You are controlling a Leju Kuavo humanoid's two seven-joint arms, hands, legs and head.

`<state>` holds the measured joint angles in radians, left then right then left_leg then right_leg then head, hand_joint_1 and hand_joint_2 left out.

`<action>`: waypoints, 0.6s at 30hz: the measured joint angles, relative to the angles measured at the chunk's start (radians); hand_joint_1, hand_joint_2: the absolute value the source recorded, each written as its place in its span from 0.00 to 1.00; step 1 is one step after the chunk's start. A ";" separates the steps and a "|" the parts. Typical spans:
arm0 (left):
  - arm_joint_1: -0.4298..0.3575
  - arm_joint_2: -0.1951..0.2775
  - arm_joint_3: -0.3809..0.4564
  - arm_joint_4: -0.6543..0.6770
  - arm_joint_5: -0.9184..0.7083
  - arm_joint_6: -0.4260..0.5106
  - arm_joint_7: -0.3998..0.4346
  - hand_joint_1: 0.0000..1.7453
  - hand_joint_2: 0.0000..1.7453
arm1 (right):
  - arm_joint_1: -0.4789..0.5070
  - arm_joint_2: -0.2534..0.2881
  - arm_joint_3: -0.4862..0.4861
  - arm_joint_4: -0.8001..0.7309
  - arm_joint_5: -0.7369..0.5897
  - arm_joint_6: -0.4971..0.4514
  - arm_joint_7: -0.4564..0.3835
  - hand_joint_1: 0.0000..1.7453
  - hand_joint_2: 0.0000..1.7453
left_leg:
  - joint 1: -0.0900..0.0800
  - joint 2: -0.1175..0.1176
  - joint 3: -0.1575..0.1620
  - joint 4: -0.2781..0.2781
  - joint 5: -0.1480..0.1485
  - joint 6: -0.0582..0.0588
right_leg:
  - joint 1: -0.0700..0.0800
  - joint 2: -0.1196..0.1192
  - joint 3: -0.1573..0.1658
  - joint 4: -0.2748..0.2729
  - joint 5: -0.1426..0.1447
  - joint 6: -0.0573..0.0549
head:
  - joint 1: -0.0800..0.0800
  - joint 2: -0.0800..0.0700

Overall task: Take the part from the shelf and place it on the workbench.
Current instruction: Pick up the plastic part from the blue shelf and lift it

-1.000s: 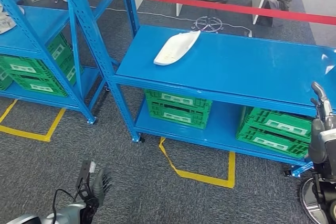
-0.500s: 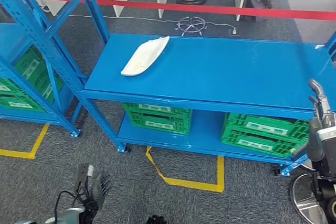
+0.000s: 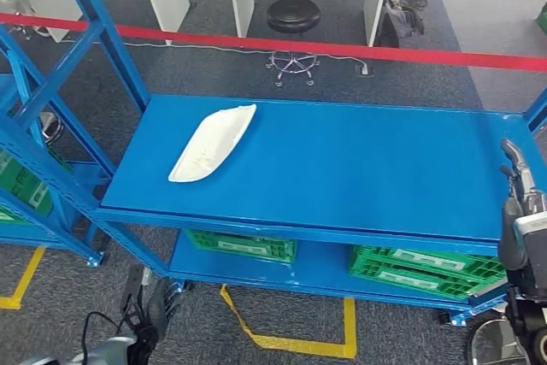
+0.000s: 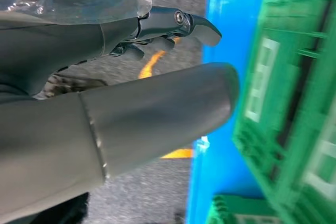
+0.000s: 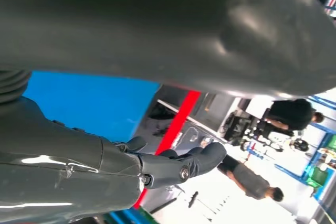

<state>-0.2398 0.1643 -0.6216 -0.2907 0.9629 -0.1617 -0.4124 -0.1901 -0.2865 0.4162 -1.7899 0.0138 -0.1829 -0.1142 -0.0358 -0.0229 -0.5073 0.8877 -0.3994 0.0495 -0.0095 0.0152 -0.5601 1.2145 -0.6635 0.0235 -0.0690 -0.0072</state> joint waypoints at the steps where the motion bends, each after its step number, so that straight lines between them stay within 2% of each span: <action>1: 0.000 -0.001 0.000 0.000 0.000 0.000 0.001 0.00 0.00 | 0.002 0.000 -0.001 0.001 -0.002 0.001 -0.001 0.00 0.00 | 0.004 0.000 0.028 0.000 -0.019 -0.002 | -0.003 -0.001 -0.030 -0.020 -0.036 0.007 | 0.003 0.000; 2: 0.000 -0.003 0.000 0.000 -0.001 0.000 0.002 0.00 0.00 | 0.003 0.000 -0.002 0.002 -0.004 0.002 -0.002 0.00 0.00 | 0.009 0.000 0.053 0.002 -0.037 -0.006 | -0.009 -0.003 -0.051 -0.060 -0.041 0.014 | 0.006 0.000; 3: 0.000 -0.004 0.000 0.000 -0.001 0.000 0.002 0.00 0.00 | 0.004 0.000 -0.004 0.003 -0.005 0.004 -0.002 0.00 0.00 | 0.012 0.000 0.074 0.004 -0.057 -0.010 | -0.015 -0.008 -0.064 -0.113 0.005 0.023 | 0.009 0.000; 4: 0.000 -0.004 0.000 0.000 -0.001 0.000 0.003 0.00 0.00 | 0.005 0.000 -0.005 0.005 -0.007 0.005 -0.003 0.00 0.00 | 0.015 -0.001 0.095 0.010 -0.078 -0.015 | -0.021 -0.017 -0.069 -0.169 0.092 0.031 | 0.013 0.000; 5: -0.001 -0.004 0.000 0.000 -0.002 0.001 0.003 0.00 0.00 | 0.006 0.000 -0.006 0.006 -0.008 0.006 -0.003 0.00 0.00 | 0.016 -0.001 0.110 0.015 -0.099 -0.021 | -0.023 -0.029 -0.067 -0.207 0.176 0.031 | 0.019 0.000; 6: -0.002 -0.003 0.000 0.000 -0.002 0.003 0.003 0.00 0.00 | 0.007 0.000 -0.007 0.007 -0.009 0.008 -0.003 0.00 0.00 | 0.015 -0.001 0.123 0.019 -0.117 -0.027 | -0.023 -0.037 -0.058 -0.230 0.246 0.025 | 0.021 0.000; 7: -0.004 -0.002 0.000 0.000 -0.003 0.005 0.002 0.00 0.00 | 0.006 0.000 -0.007 0.008 -0.010 0.009 -0.004 0.00 0.00 | 0.015 0.000 0.132 0.028 -0.127 -0.032 | -0.020 -0.041 -0.050 -0.235 0.278 0.014 | 0.023 0.000; 9: -0.008 -0.002 0.000 0.000 -0.004 0.008 0.001 0.00 0.00 | -0.004 0.000 -0.009 0.006 -0.011 0.011 -0.006 0.00 0.00 | 0.020 0.005 0.116 0.069 -0.128 -0.042 | -0.014 -0.034 -0.038 -0.232 0.282 -0.012 | 0.018 0.000; 10: -0.009 -0.002 0.000 0.000 -0.005 0.009 0.000 0.00 0.00 | -0.010 0.000 -0.010 0.005 -0.012 0.013 -0.008 0.00 0.00 | 0.024 0.008 0.094 0.106 -0.130 -0.047 | -0.012 -0.031 -0.038 -0.234 0.282 -0.021 | 0.016 0.000; 12: -0.013 -0.006 0.000 0.000 -0.006 0.010 0.000 0.00 0.00 | -0.016 0.000 -0.011 0.003 -0.015 0.016 -0.010 0.00 0.00 | 0.029 0.012 0.024 0.209 -0.173 -0.055 | -0.009 -0.025 -0.039 -0.237 0.282 -0.034 | 0.008 0.000; 14: -0.014 -0.009 0.000 0.000 -0.007 0.010 -0.001 0.00 0.00 | -0.014 0.000 -0.012 0.004 -0.018 0.018 -0.011 0.00 0.00 | 0.032 0.013 -0.057 0.316 -0.239 -0.063 | -0.004 -0.020 -0.043 -0.238 0.278 -0.041 | 0.002 0.000; 15: -0.013 -0.010 0.000 0.000 -0.007 0.011 -0.001 0.00 0.00 | -0.014 0.000 -0.012 0.004 -0.020 0.019 -0.011 0.00 0.00 | 0.032 0.013 -0.084 0.343 -0.253 -0.064 | -0.002 -0.018 -0.044 -0.238 0.277 -0.042 | 0.000 0.000; 16: -0.012 -0.011 0.000 0.000 -0.007 0.013 -0.001 0.00 0.00 | -0.013 0.000 -0.013 0.005 -0.021 0.020 -0.011 0.00 0.00 | 0.033 0.014 -0.098 0.341 -0.248 -0.062 | 0.001 -0.016 -0.045 -0.238 0.275 -0.043 | -0.002 0.000; 17: -0.011 -0.012 0.000 0.000 -0.008 0.014 -0.001 0.00 0.00 | -0.013 0.000 -0.013 0.005 -0.022 0.022 -0.010 0.00 0.00 | 0.032 0.014 -0.093 0.302 -0.217 -0.056 | 0.003 -0.015 -0.045 -0.238 0.274 -0.044 | -0.005 0.000; 18: -0.012 -0.012 0.000 0.000 -0.008 0.015 -0.001 0.00 0.00 | -0.013 0.000 -0.013 0.005 -0.024 0.024 -0.010 0.00 0.00 | 0.029 0.014 -0.074 0.237 -0.172 -0.048 | 0.005 -0.014 -0.045 -0.238 0.273 -0.044 | -0.007 0.000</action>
<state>-0.2514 0.1527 -0.6214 -0.2907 0.9546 -0.1470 -0.4131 -0.2028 -0.2861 0.4030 -1.7849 -0.0104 -0.1590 -0.1247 -0.0070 -0.0088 -0.5812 1.1247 -0.5714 0.0015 -0.0043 0.0014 -0.6053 0.9763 -0.3904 -0.0201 -0.0759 -0.0072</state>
